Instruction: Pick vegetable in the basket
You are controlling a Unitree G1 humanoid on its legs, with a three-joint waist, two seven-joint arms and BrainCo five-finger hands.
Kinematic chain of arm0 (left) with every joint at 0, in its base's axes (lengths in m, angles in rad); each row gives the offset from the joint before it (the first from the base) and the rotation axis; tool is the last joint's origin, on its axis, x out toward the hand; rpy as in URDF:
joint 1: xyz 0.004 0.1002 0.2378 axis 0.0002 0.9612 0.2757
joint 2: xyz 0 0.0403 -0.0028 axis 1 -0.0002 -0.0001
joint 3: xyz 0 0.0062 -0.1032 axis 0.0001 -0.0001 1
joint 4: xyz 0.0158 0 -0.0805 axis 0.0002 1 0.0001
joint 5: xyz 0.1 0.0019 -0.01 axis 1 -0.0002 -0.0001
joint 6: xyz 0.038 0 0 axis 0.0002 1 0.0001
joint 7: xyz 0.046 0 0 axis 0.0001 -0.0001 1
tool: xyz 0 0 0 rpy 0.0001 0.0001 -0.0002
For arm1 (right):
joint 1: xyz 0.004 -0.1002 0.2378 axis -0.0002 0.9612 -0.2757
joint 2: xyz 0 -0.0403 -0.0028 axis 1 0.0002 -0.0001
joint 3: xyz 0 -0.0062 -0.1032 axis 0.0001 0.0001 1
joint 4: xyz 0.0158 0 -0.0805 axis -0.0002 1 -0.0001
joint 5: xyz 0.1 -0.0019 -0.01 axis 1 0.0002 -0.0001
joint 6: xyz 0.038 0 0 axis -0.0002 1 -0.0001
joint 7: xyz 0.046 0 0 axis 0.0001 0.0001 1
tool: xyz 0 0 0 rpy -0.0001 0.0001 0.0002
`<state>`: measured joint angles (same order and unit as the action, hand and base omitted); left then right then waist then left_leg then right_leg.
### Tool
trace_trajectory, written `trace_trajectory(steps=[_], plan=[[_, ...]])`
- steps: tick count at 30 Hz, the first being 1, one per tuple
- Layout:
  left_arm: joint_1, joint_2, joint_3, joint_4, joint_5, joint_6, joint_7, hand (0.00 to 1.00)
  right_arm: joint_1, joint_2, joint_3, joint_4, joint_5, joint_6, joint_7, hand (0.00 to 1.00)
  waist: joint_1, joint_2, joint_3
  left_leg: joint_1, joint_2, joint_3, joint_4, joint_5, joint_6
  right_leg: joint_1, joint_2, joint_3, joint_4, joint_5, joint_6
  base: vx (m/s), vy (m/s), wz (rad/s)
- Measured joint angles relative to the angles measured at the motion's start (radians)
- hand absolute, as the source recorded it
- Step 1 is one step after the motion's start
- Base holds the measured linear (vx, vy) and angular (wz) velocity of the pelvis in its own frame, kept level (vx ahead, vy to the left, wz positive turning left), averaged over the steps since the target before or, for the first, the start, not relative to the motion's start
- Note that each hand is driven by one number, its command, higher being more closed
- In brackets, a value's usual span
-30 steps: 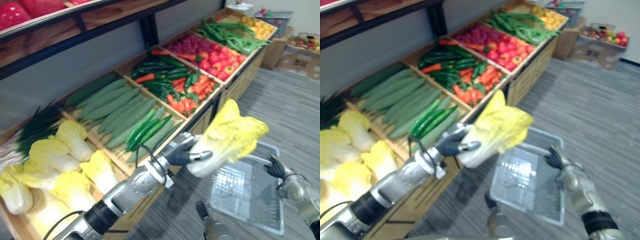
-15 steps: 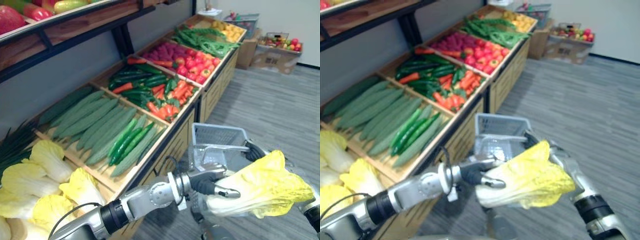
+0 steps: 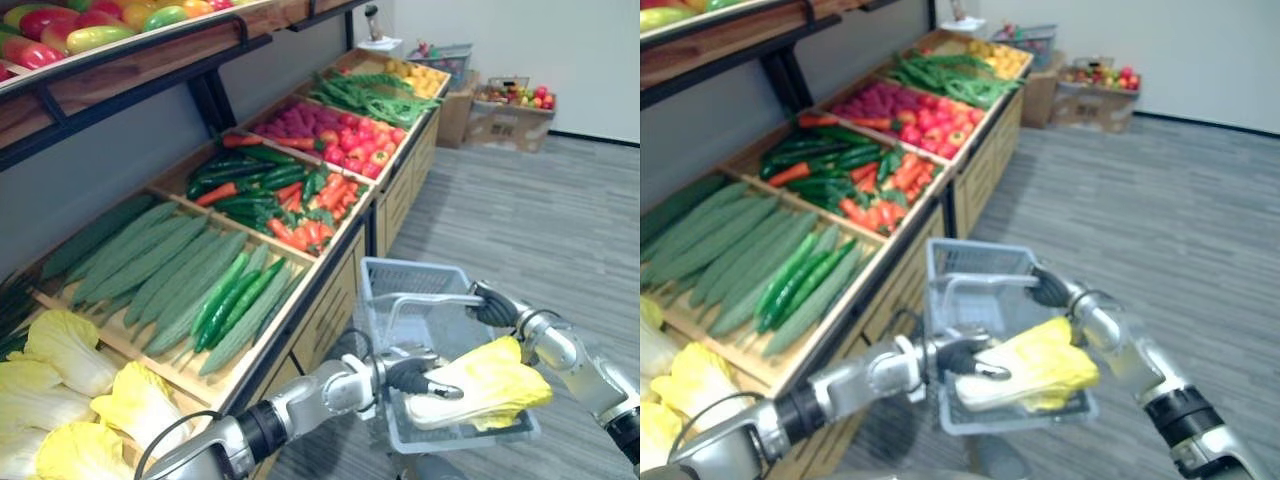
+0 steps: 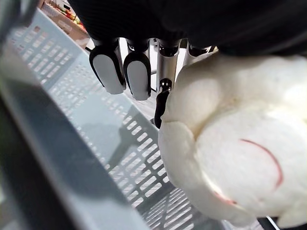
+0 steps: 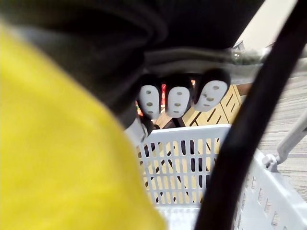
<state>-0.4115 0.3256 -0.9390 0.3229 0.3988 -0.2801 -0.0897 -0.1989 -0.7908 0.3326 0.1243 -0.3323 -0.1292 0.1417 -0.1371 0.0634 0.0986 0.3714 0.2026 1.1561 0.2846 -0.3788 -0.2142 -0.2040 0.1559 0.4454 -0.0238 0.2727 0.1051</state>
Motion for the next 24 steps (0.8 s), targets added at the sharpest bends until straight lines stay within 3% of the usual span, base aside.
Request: trace_trajectory(steps=[5,6,14,24], plan=[[-0.027,-0.052,0.044,0.112,0.087,0.022,0.010,1.00,-0.028,0.002,0.033,0.000,0.011,0.000,0.015,1.00,-0.001,-0.002,0.001,0.001,-0.002,0.009,0.000,0.000,0.001,-0.002,0.000,0.003,-0.001,0.007,0.001,0.07,0.040,-0.02],[-0.034,-0.061,0.054,0.131,0.102,0.028,0.019,0.00,-0.030,0.003,0.037,0.000,0.019,0.000,0.018,1.00,-0.002,-0.002,0.002,0.001,-0.002,0.009,-0.001,0.000,0.001,-0.002,0.000,0.003,-0.001,0.007,0.001,0.08,0.045,0.00],[-0.109,-0.134,0.125,0.292,0.285,0.068,0.076,0.00,-0.057,0.021,0.048,0.001,0.038,0.000,0.026,1.00,-0.009,-0.008,0.040,0.000,-0.020,0.005,-0.022,0.005,0.009,-0.002,-0.010,0.005,-0.005,0.008,0.002,0.07,0.041,0.01],[-0.149,-0.138,0.160,0.351,0.323,0.074,0.084,0.00,-0.068,0.048,0.047,0.010,0.039,0.000,0.055,1.00,-0.028,-0.016,0.097,-0.029,-0.051,-0.071,-0.073,0.033,0.029,-0.001,-0.054,-0.032,-0.028,0.012,0.007,0.05,0.031,0.18]])
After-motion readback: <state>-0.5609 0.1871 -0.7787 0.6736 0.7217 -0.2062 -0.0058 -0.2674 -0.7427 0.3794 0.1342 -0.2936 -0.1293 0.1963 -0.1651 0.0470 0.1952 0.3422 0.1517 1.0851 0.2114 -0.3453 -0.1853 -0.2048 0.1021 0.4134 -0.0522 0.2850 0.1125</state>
